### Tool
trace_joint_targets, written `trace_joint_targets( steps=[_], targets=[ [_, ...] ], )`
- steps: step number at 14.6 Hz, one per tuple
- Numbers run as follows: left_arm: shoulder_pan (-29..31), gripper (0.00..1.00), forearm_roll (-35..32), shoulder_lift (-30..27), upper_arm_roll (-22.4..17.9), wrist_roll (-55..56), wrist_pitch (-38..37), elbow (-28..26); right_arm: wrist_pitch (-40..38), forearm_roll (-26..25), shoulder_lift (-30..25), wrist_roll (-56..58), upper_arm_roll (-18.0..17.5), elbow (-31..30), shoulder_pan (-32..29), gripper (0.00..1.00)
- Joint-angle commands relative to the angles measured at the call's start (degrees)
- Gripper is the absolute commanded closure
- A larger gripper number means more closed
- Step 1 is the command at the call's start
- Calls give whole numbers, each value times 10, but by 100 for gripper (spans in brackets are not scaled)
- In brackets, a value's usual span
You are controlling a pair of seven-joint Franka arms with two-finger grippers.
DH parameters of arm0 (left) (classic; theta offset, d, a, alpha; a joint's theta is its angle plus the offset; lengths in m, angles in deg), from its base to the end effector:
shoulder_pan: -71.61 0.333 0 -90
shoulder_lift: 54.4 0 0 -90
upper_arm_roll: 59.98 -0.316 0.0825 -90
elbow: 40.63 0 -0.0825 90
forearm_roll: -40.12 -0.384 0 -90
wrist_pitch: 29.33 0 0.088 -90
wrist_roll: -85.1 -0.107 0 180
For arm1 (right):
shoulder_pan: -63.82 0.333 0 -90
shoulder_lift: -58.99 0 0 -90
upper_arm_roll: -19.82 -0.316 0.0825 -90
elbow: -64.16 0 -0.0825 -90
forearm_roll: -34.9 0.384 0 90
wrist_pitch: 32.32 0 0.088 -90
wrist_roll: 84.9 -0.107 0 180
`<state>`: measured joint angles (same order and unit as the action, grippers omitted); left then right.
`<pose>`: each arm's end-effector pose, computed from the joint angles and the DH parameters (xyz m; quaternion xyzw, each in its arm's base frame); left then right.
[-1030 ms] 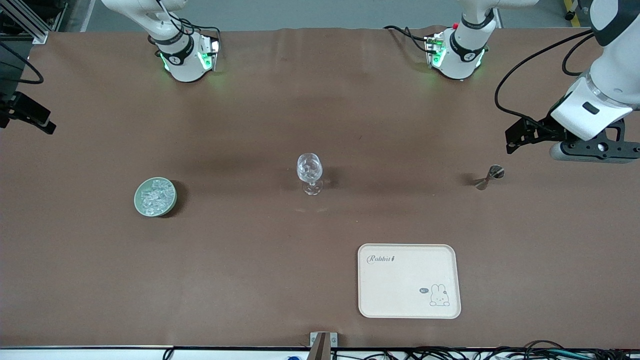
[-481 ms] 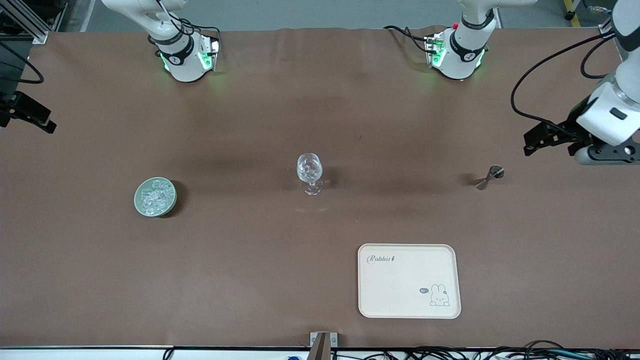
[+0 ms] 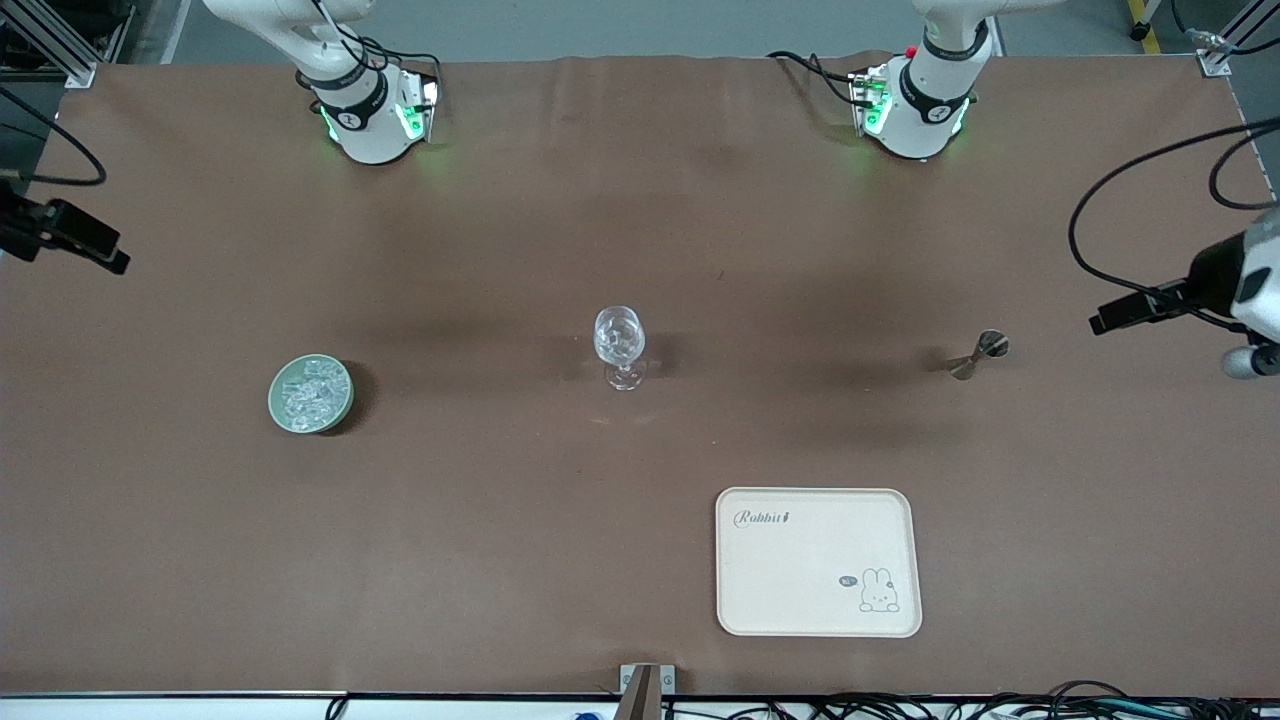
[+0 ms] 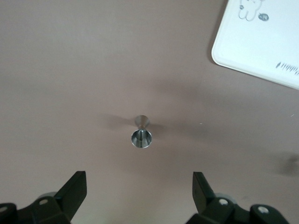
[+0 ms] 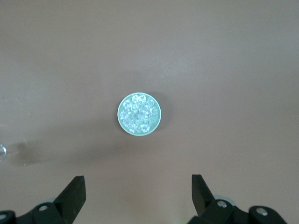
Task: Pour wine and add ice with both arms
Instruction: 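Move the right gripper over the ice while the left gripper reaches the jigger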
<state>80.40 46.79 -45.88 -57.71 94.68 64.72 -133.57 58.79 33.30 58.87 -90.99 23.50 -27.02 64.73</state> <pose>0.5921 0.0573 0.5212 0.9851 0.1473 -0.0661 0.0588 0.5546 -0.0298 0.6177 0.9969 -0.0770 0.0008 0.0139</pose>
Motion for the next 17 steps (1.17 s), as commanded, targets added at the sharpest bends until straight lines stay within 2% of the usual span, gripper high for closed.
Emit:
trace_joint_targets(
  steps=[1, 3, 5, 8, 10, 15, 17],
  targets=[
    [48, 0, 60, 32, 4, 50, -11, 10, 128, -12, -2, -2, -4, -123, -5, 0],
    [54, 0, 76, 55, 4, 122, -12, 8, 226, -12, 17, -2, -4, -184, -6, 0],
    [54, 0, 76, 81, 4, 177, -15, 8, 273, -12, 55, -5, -3, -203, -6, 0],
    [59, 0, 96, 114, 4, 186, -17, 8, 346, -12, 110, -23, 13, -231, -6, 0],
    [89, 0, 133, 135, 4, 197, -17, 10, 406, -12, 128, -37, 14, -266, -6, 0],
    [155, 0, 215, 199, 4, 196, -18, 11, 469, -11, 178, -103, 14, -297, -4, 0],
    [177, 0, 241, 221, 4, 191, -20, 11, 542, -10, 185, -104, 13, -341, -3, 0]
  ],
)
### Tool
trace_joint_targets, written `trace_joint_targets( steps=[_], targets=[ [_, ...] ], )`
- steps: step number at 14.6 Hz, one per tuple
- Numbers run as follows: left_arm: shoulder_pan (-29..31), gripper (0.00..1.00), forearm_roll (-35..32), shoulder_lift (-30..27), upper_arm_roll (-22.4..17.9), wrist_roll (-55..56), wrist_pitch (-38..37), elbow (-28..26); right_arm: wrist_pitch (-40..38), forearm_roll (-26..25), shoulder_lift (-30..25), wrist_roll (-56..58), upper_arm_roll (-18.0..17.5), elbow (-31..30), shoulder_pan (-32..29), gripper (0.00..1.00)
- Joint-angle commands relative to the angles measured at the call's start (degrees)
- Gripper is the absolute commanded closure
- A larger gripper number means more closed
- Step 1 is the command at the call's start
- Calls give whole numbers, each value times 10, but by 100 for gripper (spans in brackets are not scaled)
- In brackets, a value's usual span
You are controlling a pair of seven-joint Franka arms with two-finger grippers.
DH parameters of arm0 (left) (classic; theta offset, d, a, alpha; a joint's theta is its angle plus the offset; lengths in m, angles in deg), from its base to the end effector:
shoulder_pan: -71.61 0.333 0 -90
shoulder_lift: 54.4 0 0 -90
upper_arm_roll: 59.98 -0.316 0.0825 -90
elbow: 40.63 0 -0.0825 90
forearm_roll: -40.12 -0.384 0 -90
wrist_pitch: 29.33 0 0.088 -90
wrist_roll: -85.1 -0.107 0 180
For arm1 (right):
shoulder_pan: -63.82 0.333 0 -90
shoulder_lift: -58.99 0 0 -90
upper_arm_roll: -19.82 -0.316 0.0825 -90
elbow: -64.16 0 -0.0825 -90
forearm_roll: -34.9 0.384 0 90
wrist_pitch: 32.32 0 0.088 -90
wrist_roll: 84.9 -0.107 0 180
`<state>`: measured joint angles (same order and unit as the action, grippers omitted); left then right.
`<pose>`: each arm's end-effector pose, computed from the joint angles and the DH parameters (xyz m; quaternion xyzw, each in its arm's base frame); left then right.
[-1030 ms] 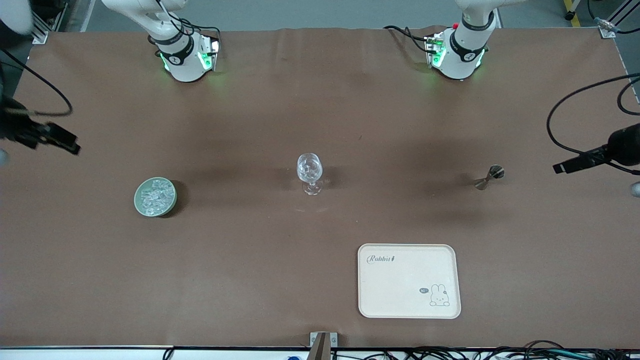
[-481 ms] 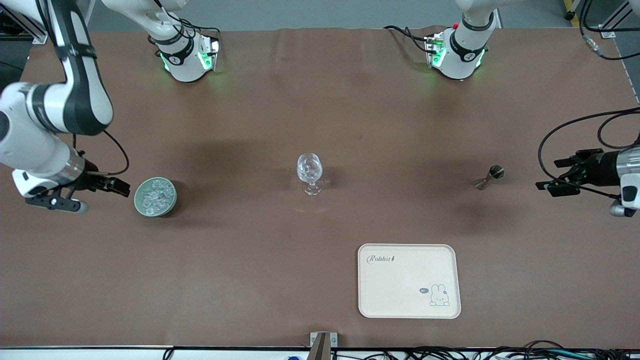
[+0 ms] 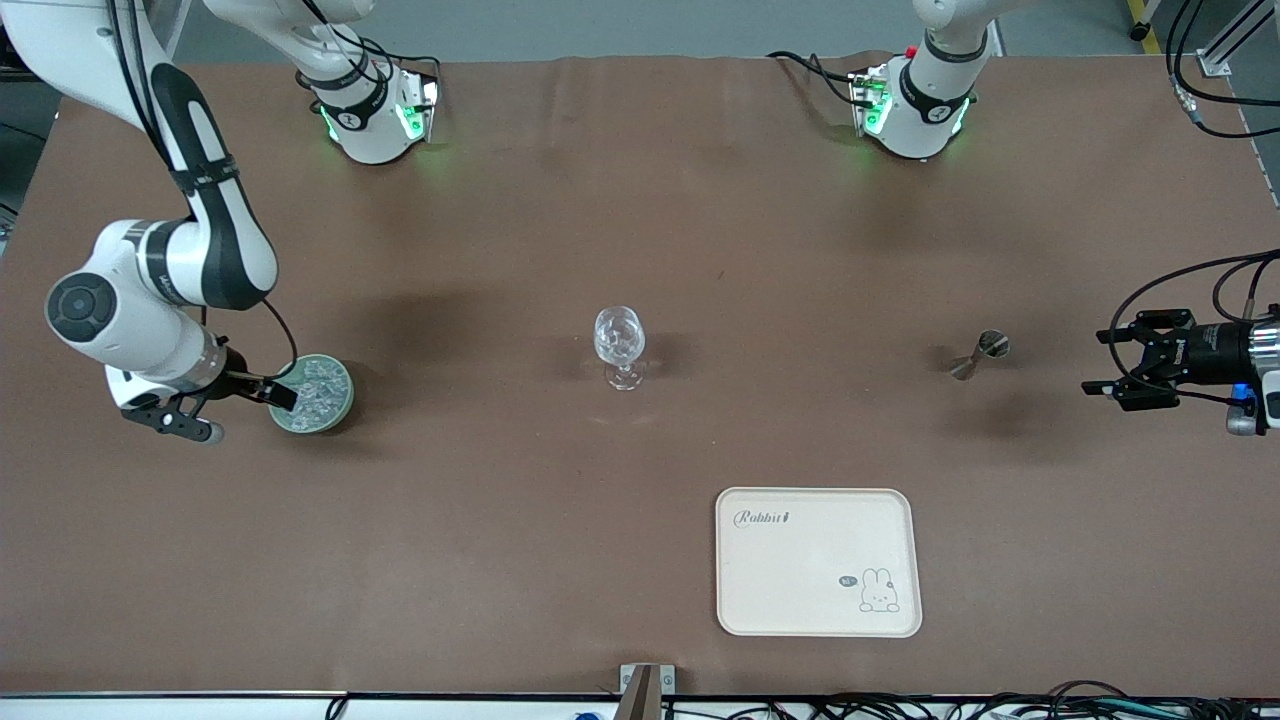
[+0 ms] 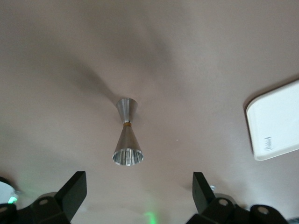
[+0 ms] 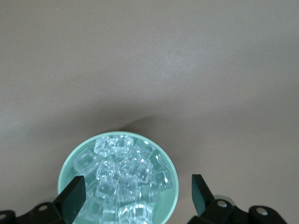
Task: Pour wine and add ice with both arms
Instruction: 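Grasp the jigger with the left gripper while the right gripper lowers into ice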
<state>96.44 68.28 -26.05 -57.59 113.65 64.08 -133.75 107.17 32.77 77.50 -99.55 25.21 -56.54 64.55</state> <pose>0.5968 0.1977 0.3174 0.8158 0.4698 -0.2476 0.2291 0.5786 -0.0465 0.2639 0.9881 -0.1513 0.0053 0.0267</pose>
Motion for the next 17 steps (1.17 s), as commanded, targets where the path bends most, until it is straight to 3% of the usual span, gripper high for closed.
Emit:
trace_joint_targets(
  steps=[1, 5, 10, 11, 15, 17],
  targets=[
    [18, 0, 28, 32, 2, 0, -14, 17, 72, -4, 0, -19, -4, -57, -1, 0],
    [35, 0, 86, 80, 2, 7, -13, 20, 40, -2, -1, -56, -6, -54, 11, 0],
    [44, 0, 109, 127, 2, 22, -9, 36, 40, -2, 0, -60, -6, -53, 19, 3],
    [48, 0, 111, 128, 4, 23, -12, 37, 39, -2, 0, -60, -6, -53, 19, 6],
    [45, 0, 151, 143, 4, 39, -13, 37, 26, -2, 0, -60, -6, -53, 20, 35],
    [47, 0, 164, 149, 4, 46, -13, 37, 25, -2, 0, -60, -6, -53, 19, 39]
  ],
)
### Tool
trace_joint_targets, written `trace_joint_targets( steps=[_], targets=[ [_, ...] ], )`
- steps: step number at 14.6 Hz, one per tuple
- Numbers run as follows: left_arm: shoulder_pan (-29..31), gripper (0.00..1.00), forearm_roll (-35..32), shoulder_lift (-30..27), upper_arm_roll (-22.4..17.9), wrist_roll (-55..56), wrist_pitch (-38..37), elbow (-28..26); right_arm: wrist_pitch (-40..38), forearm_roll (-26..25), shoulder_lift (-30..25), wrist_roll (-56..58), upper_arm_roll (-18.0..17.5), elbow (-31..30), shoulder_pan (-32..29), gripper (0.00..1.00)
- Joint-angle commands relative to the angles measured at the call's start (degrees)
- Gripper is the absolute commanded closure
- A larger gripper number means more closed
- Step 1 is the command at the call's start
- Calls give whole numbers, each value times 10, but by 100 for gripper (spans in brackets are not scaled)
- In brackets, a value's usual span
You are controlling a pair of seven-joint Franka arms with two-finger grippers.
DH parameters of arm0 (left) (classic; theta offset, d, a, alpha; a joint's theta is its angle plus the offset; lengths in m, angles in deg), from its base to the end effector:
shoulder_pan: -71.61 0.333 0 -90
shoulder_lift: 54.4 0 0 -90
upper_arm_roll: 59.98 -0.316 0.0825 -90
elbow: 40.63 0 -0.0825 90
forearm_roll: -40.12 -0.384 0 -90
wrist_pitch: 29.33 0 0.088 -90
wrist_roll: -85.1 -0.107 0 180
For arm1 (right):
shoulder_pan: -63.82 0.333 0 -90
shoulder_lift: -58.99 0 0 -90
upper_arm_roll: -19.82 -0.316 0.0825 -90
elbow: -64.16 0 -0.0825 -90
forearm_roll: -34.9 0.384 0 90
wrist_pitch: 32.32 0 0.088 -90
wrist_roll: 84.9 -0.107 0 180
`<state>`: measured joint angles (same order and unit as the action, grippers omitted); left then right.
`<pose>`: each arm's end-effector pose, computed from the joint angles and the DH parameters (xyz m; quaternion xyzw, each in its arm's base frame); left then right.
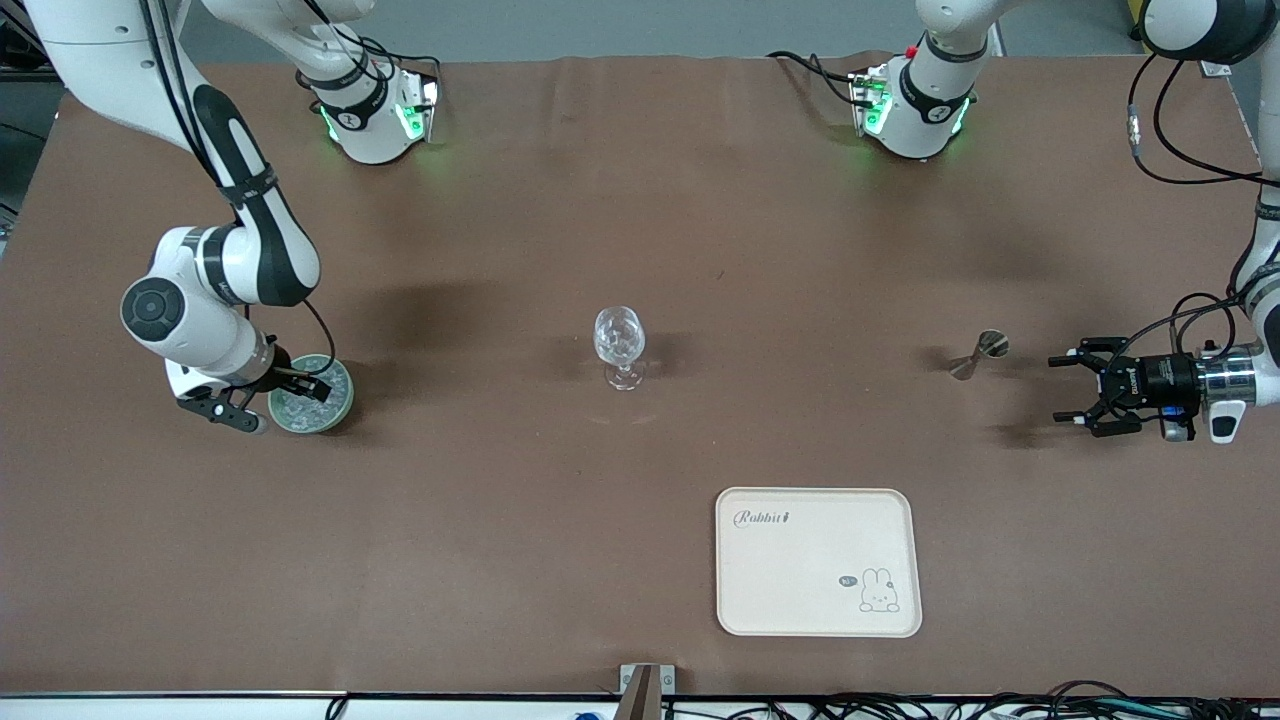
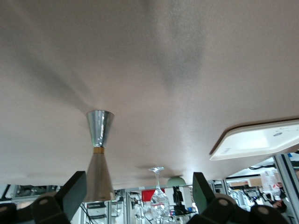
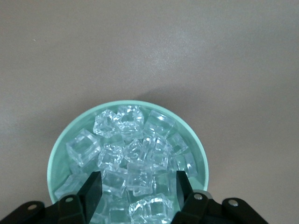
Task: Pour wine and add ice with both arms
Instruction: 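Grasp the jigger with the left gripper while the right gripper lowers into ice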
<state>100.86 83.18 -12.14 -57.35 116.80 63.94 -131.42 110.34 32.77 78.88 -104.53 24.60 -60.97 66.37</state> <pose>0.5923 0.2226 0.1936 0.6881 0.5495 -0.3317 0.3384 0.5560 -0.0218 0.2249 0.9845 -0.1726 -0.0161 0.0280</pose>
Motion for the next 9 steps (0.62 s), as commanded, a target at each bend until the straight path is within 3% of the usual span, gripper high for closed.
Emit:
trace_joint_targets(
  steps=[1, 4, 9],
  targets=[
    [2, 0, 15, 9, 2, 17, -12, 13, -5, 0, -13, -11, 0, -9, 1, 40],
    [1, 0, 18, 22, 4, 13, -13, 9, -5, 1, -13, -13, 0, -9, 0, 47],
    [12, 0, 18, 48, 4, -30, -72, 6, -1, 3, -8, -13, 1, 1, 0, 47]
  ],
)
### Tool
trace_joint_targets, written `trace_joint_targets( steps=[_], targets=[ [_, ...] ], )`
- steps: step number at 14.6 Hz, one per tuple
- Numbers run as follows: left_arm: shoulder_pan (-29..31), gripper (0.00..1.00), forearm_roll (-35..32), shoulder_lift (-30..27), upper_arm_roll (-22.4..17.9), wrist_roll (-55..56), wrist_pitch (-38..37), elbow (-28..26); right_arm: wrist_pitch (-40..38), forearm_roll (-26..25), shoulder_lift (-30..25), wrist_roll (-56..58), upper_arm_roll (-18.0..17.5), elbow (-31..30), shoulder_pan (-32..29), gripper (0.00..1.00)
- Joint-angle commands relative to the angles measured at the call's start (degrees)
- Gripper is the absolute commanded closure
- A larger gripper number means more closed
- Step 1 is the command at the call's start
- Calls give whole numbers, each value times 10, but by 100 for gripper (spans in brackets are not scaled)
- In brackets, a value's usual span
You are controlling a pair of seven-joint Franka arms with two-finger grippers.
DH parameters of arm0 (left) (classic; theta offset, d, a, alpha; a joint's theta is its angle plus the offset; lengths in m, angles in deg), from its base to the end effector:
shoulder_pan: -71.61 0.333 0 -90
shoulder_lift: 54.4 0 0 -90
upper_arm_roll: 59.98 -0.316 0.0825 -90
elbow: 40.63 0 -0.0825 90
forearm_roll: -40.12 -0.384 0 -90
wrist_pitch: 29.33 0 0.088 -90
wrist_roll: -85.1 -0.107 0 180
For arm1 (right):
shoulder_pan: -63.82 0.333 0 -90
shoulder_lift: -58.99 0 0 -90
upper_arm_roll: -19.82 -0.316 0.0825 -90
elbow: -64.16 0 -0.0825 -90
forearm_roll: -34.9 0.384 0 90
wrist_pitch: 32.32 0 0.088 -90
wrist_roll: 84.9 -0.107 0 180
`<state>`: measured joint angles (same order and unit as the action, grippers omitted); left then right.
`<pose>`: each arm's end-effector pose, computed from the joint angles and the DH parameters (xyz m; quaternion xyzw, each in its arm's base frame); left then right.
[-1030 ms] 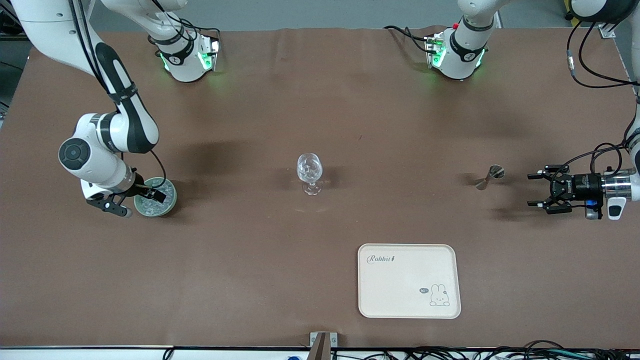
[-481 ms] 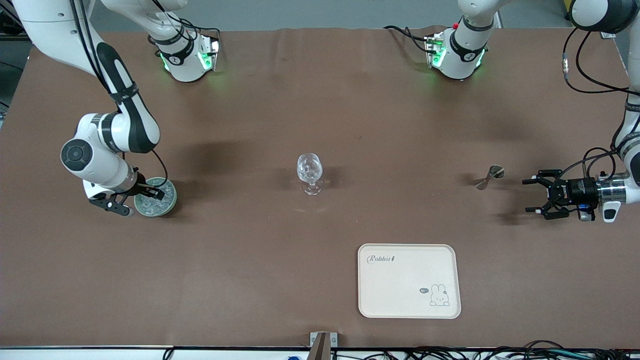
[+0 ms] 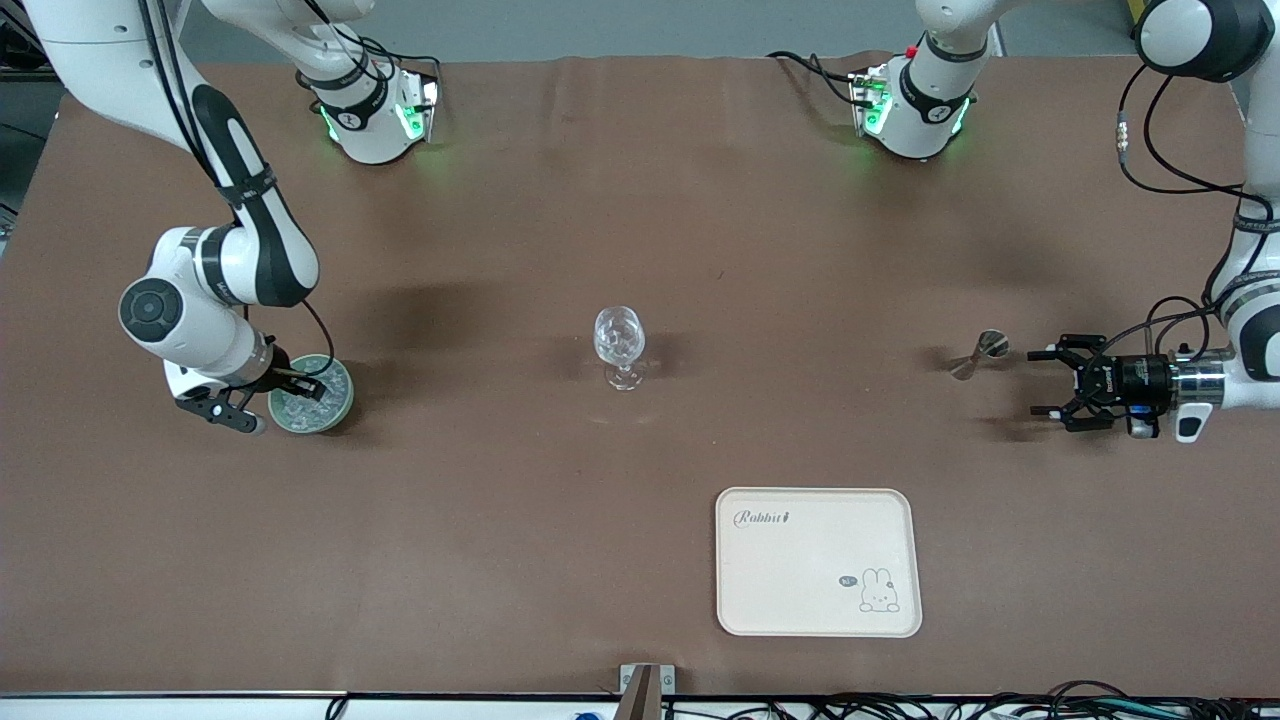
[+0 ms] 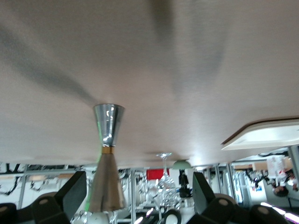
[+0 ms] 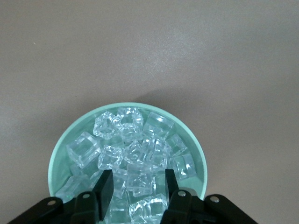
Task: Pour wine and add ice with both arms
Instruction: 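Grasp the jigger with the left gripper while the right gripper lowers into ice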
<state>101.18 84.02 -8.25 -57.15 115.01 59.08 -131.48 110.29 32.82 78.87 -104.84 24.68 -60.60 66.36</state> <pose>0.5766 0.2087 0.1551 0.6696 0.5242 -0.3910 0.3521 0.5584 -0.0227 0.2273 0.9839 -0.1764 -0.0132 0.0276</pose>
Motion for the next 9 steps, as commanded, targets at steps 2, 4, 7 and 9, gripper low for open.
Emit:
trace_joint_targets(
  steps=[2, 4, 7, 9],
  targets=[
    [8, 0, 9, 9, 2, -16, -25, 0, 1, 2, -6, -10, 0, -4, 1, 47],
    [7, 0, 11, 11, 2, -38, -24, -19, 1, 2, -5, -10, 0, -5, -1, 47],
    [8, 0, 12, 29, 2, -47, -24, -28, 7, 2, 1, -10, 0, -5, -1, 50],
    [1, 0, 12, 36, 2, -37, -24, -24, 9, 2, 1, -10, 0, -5, -2, 56]
  ],
)
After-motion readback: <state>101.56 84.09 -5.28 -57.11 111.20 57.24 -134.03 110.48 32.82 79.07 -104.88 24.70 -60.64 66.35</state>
